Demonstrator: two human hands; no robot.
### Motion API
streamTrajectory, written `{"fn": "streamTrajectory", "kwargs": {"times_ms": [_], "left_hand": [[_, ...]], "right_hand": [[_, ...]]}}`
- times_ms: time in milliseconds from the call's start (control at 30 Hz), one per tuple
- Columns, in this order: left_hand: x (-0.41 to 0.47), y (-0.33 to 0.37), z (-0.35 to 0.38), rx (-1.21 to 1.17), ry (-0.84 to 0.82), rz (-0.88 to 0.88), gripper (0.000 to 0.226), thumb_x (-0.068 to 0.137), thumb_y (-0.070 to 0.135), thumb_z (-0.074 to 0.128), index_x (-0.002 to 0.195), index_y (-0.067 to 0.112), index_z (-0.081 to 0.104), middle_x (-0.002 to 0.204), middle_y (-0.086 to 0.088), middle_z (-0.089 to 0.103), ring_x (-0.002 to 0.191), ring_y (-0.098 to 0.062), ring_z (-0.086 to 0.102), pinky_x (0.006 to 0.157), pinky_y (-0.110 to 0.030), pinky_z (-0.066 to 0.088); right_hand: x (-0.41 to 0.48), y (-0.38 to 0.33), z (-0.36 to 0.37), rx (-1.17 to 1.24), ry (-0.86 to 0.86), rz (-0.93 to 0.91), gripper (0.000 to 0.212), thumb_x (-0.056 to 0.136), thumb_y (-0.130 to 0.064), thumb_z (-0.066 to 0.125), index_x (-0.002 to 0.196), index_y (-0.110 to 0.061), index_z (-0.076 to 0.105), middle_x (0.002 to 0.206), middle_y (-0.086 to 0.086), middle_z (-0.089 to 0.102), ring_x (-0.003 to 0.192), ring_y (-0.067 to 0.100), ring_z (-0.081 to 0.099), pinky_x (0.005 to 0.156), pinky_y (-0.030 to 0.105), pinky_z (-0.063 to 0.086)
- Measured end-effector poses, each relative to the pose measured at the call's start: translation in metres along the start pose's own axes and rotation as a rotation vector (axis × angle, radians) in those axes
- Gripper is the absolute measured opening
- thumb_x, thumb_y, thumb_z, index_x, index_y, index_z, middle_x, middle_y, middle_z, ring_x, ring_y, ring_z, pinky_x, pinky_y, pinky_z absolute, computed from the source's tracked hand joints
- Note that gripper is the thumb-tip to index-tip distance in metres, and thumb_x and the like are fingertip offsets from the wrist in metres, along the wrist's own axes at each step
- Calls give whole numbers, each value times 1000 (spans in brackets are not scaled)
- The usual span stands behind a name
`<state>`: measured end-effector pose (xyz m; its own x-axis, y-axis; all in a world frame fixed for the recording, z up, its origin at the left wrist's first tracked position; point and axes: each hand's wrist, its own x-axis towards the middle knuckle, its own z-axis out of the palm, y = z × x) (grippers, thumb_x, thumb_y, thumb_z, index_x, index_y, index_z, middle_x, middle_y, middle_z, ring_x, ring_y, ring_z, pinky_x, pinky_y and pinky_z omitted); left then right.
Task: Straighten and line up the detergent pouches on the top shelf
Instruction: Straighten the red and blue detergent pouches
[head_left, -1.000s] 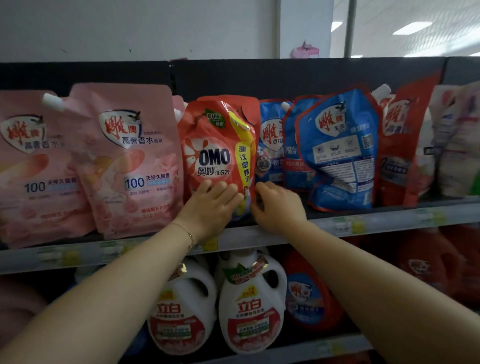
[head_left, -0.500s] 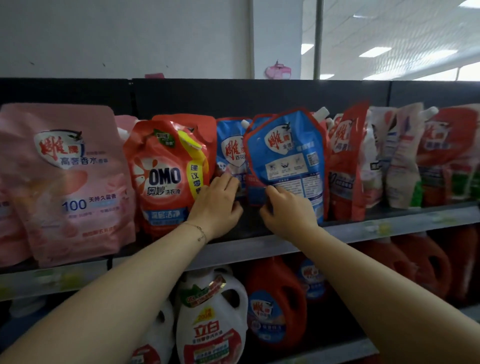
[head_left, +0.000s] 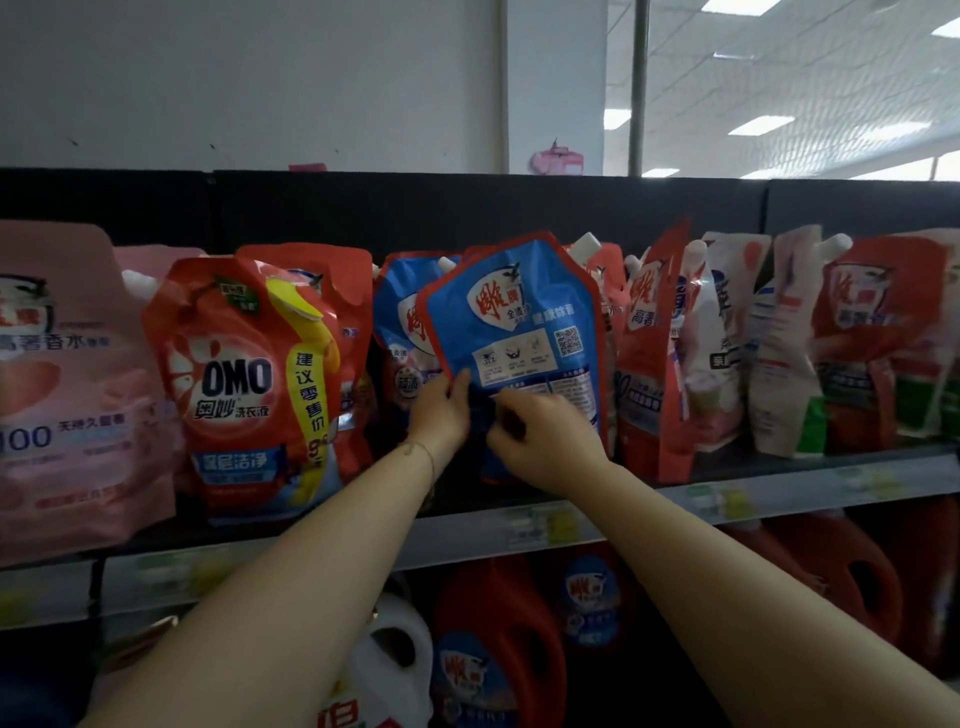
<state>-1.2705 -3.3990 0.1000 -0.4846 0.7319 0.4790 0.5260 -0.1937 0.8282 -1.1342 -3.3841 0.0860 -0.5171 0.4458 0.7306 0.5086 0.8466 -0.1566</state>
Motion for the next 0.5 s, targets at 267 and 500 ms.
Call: {"fn": "streamTrajectory", "kwargs": {"times_ms": [267, 500], "left_hand": [[13, 13, -8, 154, 143, 104, 30, 103, 22, 36, 82, 5, 49, 85, -9, 51, 83, -23, 50, 66, -23, 29], [21, 20, -12, 206, 159, 90, 32, 104, 25, 33, 83, 7, 50, 92, -17, 58, 92, -30, 55, 71, -26, 32]], "right_hand": [[19, 7, 4, 279, -58, 99, 12, 83, -23, 62, 76, -17, 53, 71, -1, 57, 70, 22, 56, 65, 38, 48], [26, 5, 4, 382, -48, 115, 18, 83, -22, 63, 70, -17, 51, 68, 1, 58, 68, 21, 56, 65, 39, 48]]}}
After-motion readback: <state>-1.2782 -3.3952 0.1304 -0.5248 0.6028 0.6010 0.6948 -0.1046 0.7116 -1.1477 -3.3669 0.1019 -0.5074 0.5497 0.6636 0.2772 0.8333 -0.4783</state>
